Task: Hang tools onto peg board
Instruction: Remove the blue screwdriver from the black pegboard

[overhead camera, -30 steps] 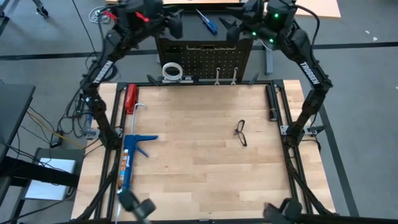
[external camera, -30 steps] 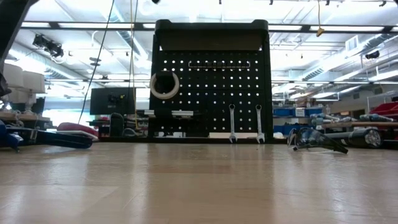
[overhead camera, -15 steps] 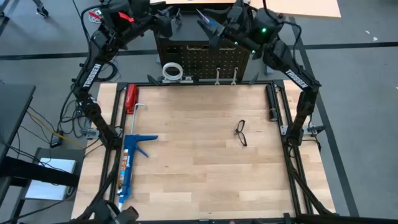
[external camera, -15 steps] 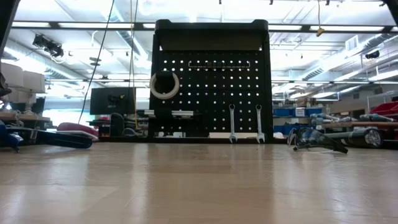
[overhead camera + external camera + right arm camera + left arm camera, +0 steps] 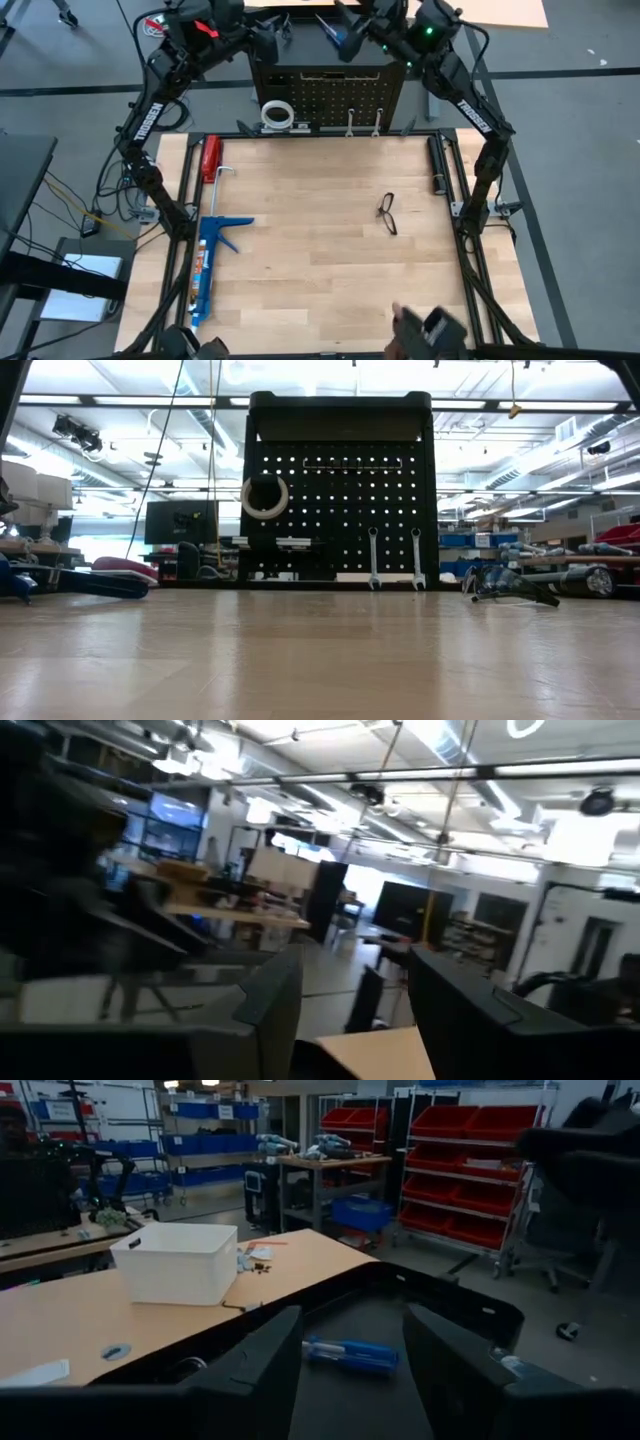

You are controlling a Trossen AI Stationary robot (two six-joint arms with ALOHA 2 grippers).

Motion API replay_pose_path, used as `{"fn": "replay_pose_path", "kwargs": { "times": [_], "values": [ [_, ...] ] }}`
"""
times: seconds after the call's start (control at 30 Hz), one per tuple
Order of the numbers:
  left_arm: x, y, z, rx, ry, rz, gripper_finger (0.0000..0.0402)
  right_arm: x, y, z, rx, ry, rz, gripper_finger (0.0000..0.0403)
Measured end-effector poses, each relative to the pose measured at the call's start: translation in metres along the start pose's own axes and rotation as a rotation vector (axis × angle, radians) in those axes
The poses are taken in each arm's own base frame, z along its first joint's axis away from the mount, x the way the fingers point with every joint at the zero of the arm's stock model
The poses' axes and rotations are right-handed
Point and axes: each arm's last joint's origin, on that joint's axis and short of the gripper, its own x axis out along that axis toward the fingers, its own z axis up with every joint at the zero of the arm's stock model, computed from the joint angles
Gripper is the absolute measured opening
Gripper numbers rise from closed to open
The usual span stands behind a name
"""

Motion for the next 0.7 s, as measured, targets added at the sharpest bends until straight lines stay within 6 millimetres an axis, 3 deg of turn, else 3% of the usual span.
{"fn": "replay_pose_path", "kwargs": {
  "times": [0.17,0.4,0.7],
  "values": [
    [0.000,-0.002,0.000,-0.021,0.001,-0.010,0.0182,0.013,-0.023,-0.024,-0.032,0.052,-0.018,0.0184],
    [-0.001,-0.011,-0.002,-0.020,0.013,-0.044,0.0182,0.034,-0.048,-0.074,0.059,0.194,-0.015,0.0185],
    [-0.003,-0.021,-0.006,-0.021,0.058,-0.073,0.0182,0.051,-0.048,-0.116,0.149,0.312,0.039,0.0186]
  ]
}}
